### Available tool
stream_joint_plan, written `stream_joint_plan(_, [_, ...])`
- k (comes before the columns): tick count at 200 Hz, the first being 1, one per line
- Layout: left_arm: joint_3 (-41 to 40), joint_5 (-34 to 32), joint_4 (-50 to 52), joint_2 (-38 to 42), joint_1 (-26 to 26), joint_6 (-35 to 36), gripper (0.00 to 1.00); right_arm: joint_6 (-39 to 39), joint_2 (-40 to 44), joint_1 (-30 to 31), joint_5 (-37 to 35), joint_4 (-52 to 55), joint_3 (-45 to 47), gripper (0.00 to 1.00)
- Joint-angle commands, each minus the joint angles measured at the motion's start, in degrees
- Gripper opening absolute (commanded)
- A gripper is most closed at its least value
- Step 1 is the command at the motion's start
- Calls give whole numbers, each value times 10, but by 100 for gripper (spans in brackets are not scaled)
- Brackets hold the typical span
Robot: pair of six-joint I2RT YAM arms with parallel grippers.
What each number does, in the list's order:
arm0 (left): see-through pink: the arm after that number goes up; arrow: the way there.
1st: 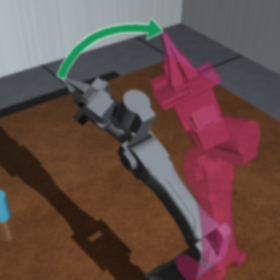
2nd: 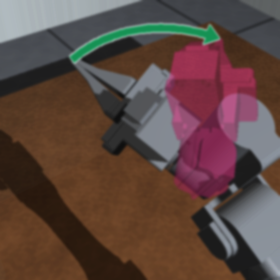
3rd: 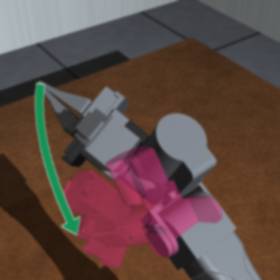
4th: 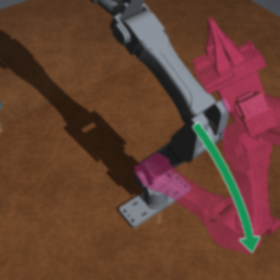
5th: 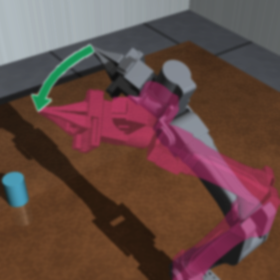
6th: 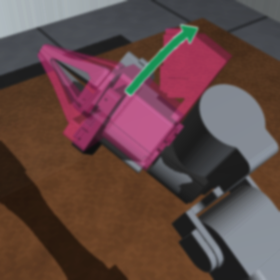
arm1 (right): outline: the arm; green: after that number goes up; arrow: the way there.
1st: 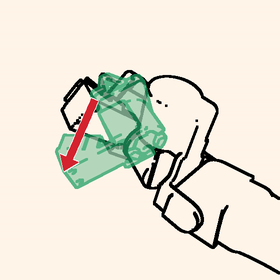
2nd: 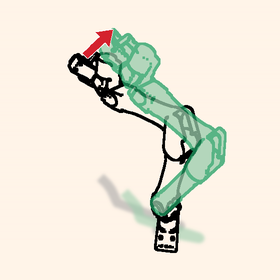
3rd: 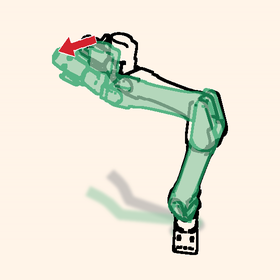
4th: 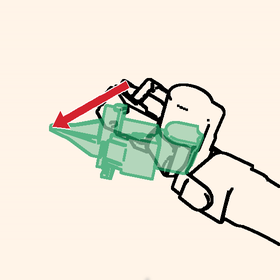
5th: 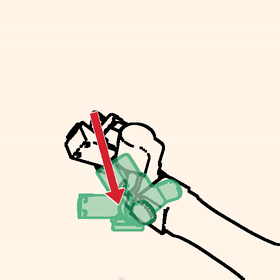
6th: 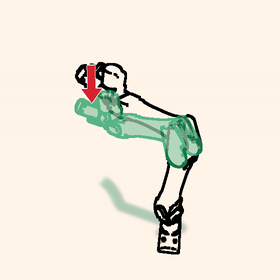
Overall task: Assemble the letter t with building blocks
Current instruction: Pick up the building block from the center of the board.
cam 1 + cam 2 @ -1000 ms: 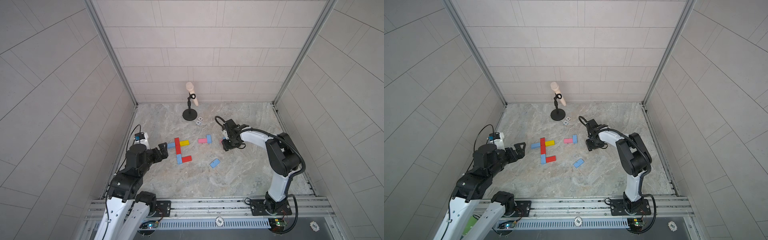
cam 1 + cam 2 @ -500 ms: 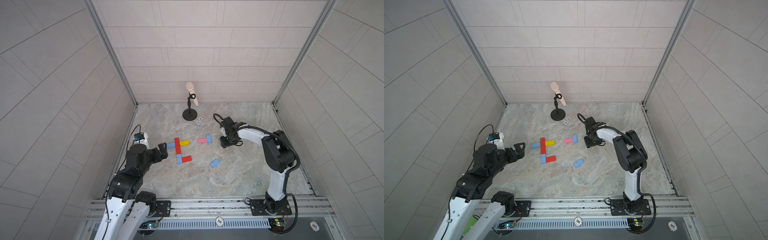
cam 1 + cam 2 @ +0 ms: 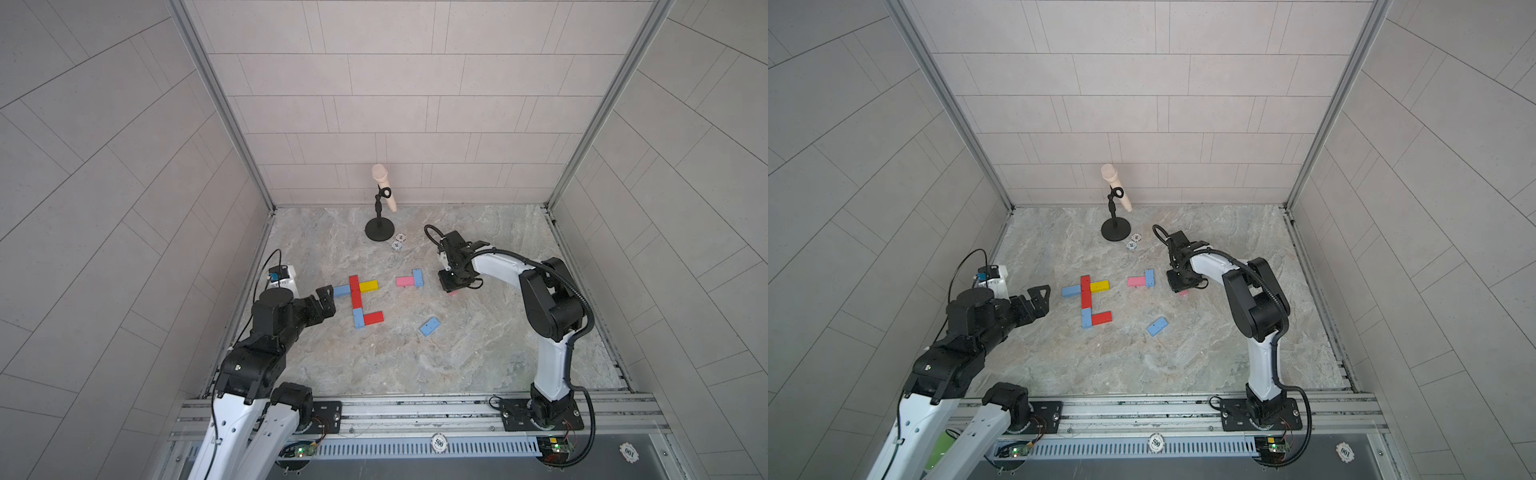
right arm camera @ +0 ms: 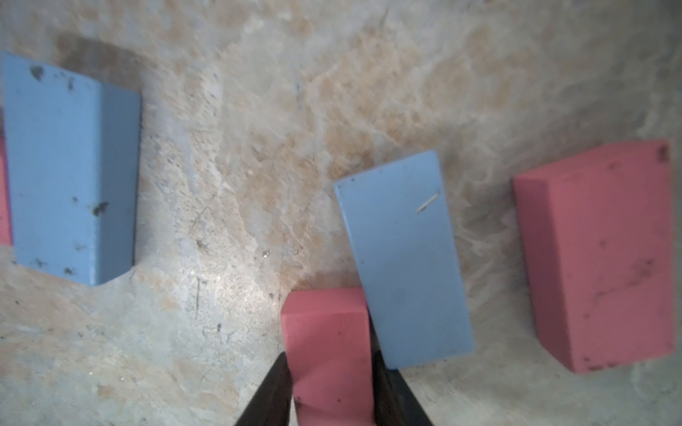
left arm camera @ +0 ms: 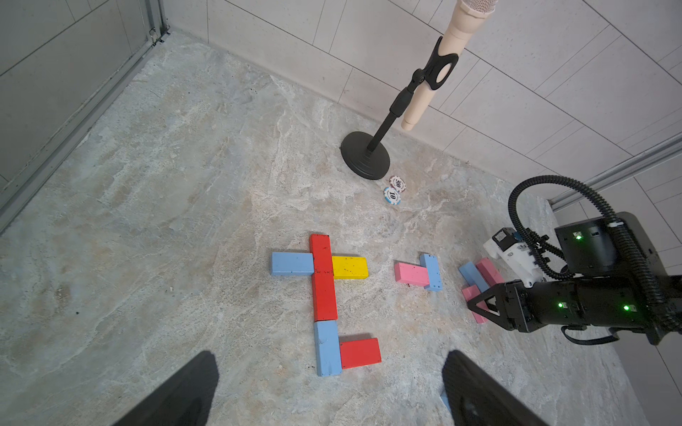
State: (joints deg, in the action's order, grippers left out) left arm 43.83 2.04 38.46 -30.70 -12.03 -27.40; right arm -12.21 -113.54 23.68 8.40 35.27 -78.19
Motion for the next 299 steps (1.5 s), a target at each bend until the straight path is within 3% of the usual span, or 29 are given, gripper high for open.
stream_joint_plan(1, [-5,-8,7,-1,-1,2,100,9,-9,1,-14,32,-7,34])
stream_joint_plan(68, [-5,-11,5,-4,-1,3,100,49,6,13,-36,66,-22,17])
stream_joint_plan(105, [-4,-11,-1,-9,-1,4,100,121,38,24,-54,87,-30,10])
stream_joint_plan(149, [-4,-4,-5,-17,-1,4,100,266,70,43,-49,91,-44,11])
stream_joint_plan(206, [-4,-3,2,-16,-1,6,100,395,39,44,-50,111,-97,11])
stream_joint_plan(259, [-7,-4,12,-8,-1,6,100,588,20,44,-30,122,-112,11])
stream_joint_plan(299, [-8,-5,20,-6,-1,5,100,658,-21,44,-24,137,-145,10])
